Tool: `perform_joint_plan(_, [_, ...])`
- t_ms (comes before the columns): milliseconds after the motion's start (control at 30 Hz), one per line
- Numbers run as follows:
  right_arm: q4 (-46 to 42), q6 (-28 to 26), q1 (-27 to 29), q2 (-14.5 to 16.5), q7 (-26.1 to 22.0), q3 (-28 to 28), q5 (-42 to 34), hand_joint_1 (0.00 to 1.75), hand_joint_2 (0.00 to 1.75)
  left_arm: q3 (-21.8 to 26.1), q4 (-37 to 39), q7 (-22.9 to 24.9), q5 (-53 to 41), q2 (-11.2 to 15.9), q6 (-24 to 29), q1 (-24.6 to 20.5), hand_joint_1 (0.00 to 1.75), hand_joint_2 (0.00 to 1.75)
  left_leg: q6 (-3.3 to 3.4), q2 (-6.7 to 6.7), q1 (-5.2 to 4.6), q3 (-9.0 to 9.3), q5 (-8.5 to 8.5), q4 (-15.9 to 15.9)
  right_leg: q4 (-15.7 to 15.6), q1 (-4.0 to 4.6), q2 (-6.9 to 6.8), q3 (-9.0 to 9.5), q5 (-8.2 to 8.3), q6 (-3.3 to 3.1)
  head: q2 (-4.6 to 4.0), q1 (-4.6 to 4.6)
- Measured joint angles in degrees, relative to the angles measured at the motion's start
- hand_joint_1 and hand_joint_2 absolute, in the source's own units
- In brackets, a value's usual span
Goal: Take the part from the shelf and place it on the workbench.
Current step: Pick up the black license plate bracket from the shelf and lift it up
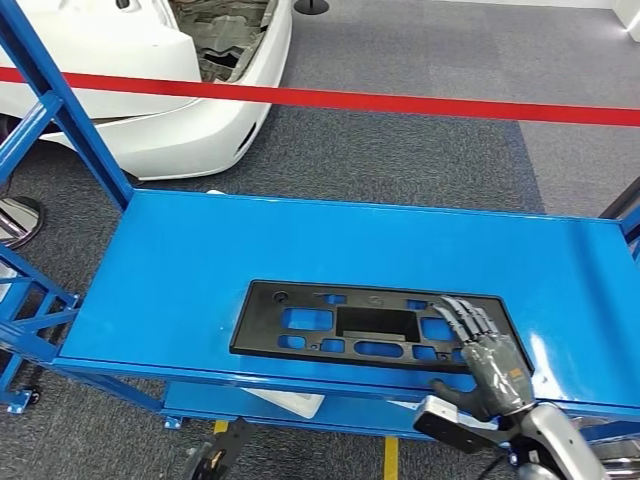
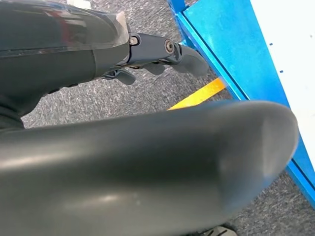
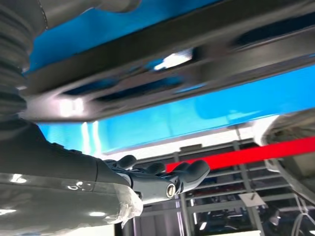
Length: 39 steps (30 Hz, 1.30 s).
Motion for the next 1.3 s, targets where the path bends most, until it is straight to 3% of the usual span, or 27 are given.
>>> perform_joint_plan(200, [-3.1,3.6,-0.4,-5.2,-0.2,-2.9,-1.0,0.0,1.75,0.0,0.0,-0.1,-0.1,0.0,-0.5,0.0,0.0,0.0,0.0,0.0,0.01,0.0,0.0,0.0,0.0,-0.01,0.02,0.01,0.01,0.01,0.0,0.0])
perform_joint_plan(600, [-2.3,10.7,-4.6,-9.2,-0.4,-2.6,-2.5,0.0,1.75,-0.6,0.0,-0.1,-0.1,0.0,-0.7,-0.1,0.0,0.0,0.03,0.0,0.02,0.0,0.02,0.0,0.0,-0.01,0.02,0.01,0.01,0.01,0.0,0.0])
perform_joint_plan(967, [1.5,14.1,-8.8,-9.8,-1.3,0.0,-3.5,0.0,1.75,-0.9,0.0,0.1,-0.1,0.0,-0.8,-0.3,0.0,0.0,0.03,0.0,0.02,-0.01,0.02,0.0,0.0,-0.01,0.02,0.01,0.01,0.01,0.0,0.0])
perform_joint_plan(1300, [5.6,15.1,-12.5,-8.3,-1.8,3.1,-4.2,0.0,1.75,-1.0,0.0,0.3,-0.4,-0.1,-0.8,-0.6,0.0,0.0,0.03,0.0,0.04,-0.01,0.03,0.0,0.0,0.0,0.02,0.01,0.01,0.0,0.0,0.0])
